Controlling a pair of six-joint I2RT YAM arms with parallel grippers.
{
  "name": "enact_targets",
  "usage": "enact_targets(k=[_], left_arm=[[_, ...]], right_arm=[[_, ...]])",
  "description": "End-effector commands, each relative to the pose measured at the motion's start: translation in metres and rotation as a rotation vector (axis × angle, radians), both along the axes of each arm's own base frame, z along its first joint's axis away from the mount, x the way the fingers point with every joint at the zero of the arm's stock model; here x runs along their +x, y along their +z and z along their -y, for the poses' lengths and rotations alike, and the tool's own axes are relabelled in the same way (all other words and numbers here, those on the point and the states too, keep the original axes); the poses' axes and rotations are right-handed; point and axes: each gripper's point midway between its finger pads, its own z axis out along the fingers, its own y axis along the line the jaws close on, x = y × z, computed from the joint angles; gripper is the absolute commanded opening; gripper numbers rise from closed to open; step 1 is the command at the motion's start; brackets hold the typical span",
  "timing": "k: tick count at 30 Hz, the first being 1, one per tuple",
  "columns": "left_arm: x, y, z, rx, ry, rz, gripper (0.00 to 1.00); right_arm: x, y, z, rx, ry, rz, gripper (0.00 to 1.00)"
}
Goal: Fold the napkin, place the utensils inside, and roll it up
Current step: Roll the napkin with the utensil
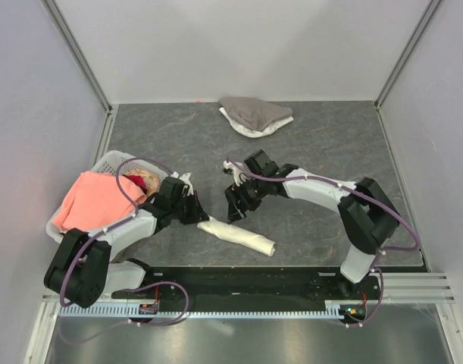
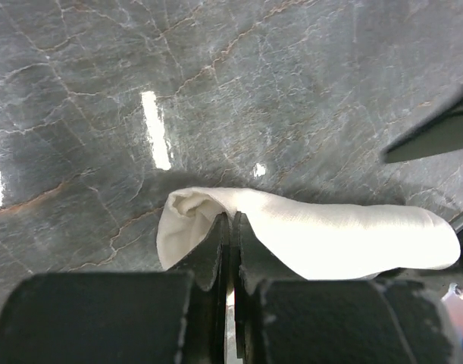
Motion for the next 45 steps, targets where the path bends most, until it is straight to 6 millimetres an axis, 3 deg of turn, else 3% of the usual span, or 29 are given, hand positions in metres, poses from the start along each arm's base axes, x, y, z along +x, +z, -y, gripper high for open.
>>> enact_targets(k=[1, 3, 8, 16, 21, 23, 24, 27, 28, 31, 37, 45], left_arm=[[-0.003, -0.002, -0.002, 0.059, -0.014, -0.092, 0.02], [-0.003, -0.001, -0.001, 0.058, -0.017, -0.115, 0.02], [-0.004, -0.004, 0.001, 0.055, -0.021, -0.143, 0.02], [-0.002, -0.003, 0.003, 0.051, -0.029, -0.146, 0.02], [0.004, -0.001, 0.006, 0.047, -0.026, -0.139, 0.03], [0.006, 0.000, 0.008, 0.041, -0.025, -0.136, 0.06], [0.007, 0.002, 0.009, 0.037, -0.027, -0.131, 0.09], [0.012, 0.006, 0.008, 0.039, -0.016, -0.114, 0.28], [0.014, 0.011, 0.008, 0.038, -0.009, -0.096, 0.41], [0.024, 0.026, 0.002, 0.045, 0.024, -0.044, 0.62], [0.039, 0.060, -0.009, 0.054, 0.090, 0.072, 0.80], [0.045, 0.126, -0.021, 0.029, 0.133, 0.273, 0.90]], right_arm=[[0.011, -0.001, 0.011, -0.184, 0.014, 0.363, 0.82], [0.001, -0.009, 0.005, -0.218, 0.068, 0.417, 0.84], [-0.003, -0.021, -0.003, -0.258, 0.097, 0.484, 0.86], [-0.015, -0.046, -0.007, -0.293, 0.159, 0.465, 0.85], [-0.022, -0.059, -0.005, -0.312, 0.161, 0.412, 0.79], [-0.021, -0.064, -0.001, -0.345, 0.128, 0.393, 0.69], [-0.021, -0.070, 0.002, -0.367, 0.125, 0.389, 0.65], [-0.018, -0.084, 0.015, -0.451, 0.032, 0.341, 0.53], [-0.017, -0.086, 0.018, -0.463, -0.010, 0.318, 0.52], [-0.007, -0.090, 0.037, -0.497, -0.108, 0.271, 0.48], [0.023, -0.082, 0.076, -0.517, -0.325, 0.213, 0.44], [0.058, -0.089, 0.114, -0.558, -0.492, 0.179, 0.46]])
